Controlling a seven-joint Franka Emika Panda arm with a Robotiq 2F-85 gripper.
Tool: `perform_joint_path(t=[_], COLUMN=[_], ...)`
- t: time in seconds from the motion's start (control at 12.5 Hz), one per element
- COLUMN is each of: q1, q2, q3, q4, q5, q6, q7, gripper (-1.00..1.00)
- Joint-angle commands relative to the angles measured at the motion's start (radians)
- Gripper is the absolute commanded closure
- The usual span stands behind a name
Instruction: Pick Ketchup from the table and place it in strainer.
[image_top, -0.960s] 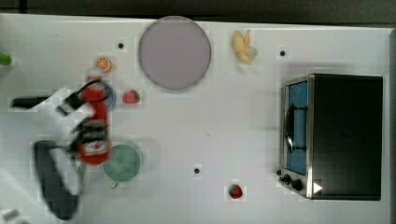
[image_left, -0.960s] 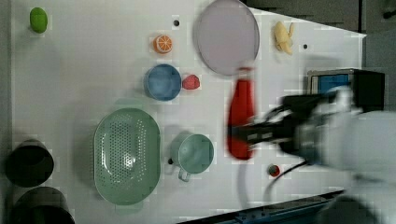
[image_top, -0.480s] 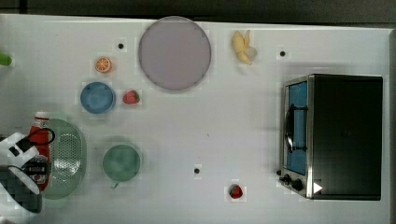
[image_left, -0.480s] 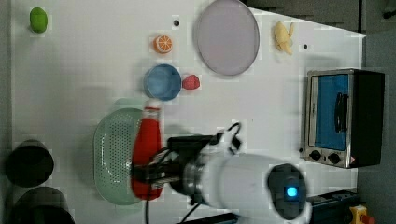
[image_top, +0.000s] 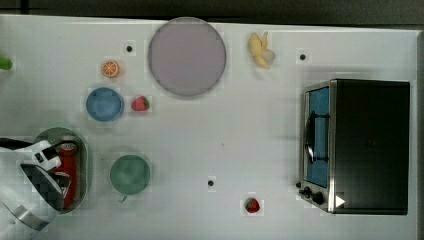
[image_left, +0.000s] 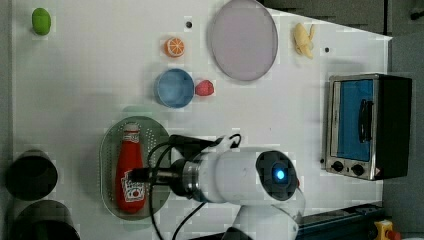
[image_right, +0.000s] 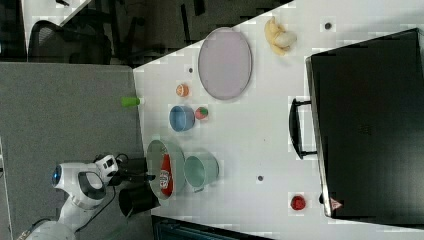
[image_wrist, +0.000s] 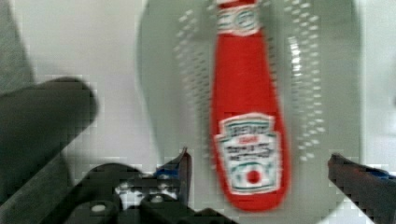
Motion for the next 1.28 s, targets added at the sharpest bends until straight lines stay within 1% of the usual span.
perform_joint_path(t=[0.08,0.24,0.32,0.48,0.56,0.72,0.88,1.04,1.2,1.28], q1=[-0.092,-0.159,-0.192,-0.248,-0.267,-0.282,-0.282,-0.282,-0.281,-0.281], q2=[-0.219,-0.344,-0.4,-0.491,-0.524,-0.567,-0.596,-0.623,-0.639,-0.645], q3=[-0.015,-0.056,-0.093,-0.201,-0.262,-0.388,-0.493,-0.548,-0.571,-0.572], q4=[0.029,0.05,0.064,0.091,0.098,0.1,0.1,0.099,0.1,0.102], q5=[-0.002,-0.002,-0.002,-0.002,-0.001,-0.001,-0.001,-0.001,0.001,0.006], q6=[-0.136,-0.303,-0.379,-0.497,-0.535,-0.548,-0.554,-0.581,-0.654,-0.66], q7=[0.081,0.034,-0.006,-0.058,-0.064,-0.064,-0.064,-0.065,-0.065,-0.065], gripper=[-1.0,-1.0,-1.0,-1.0,-1.0,-1.0,-1.0,-1.0,-1.0,-1.0])
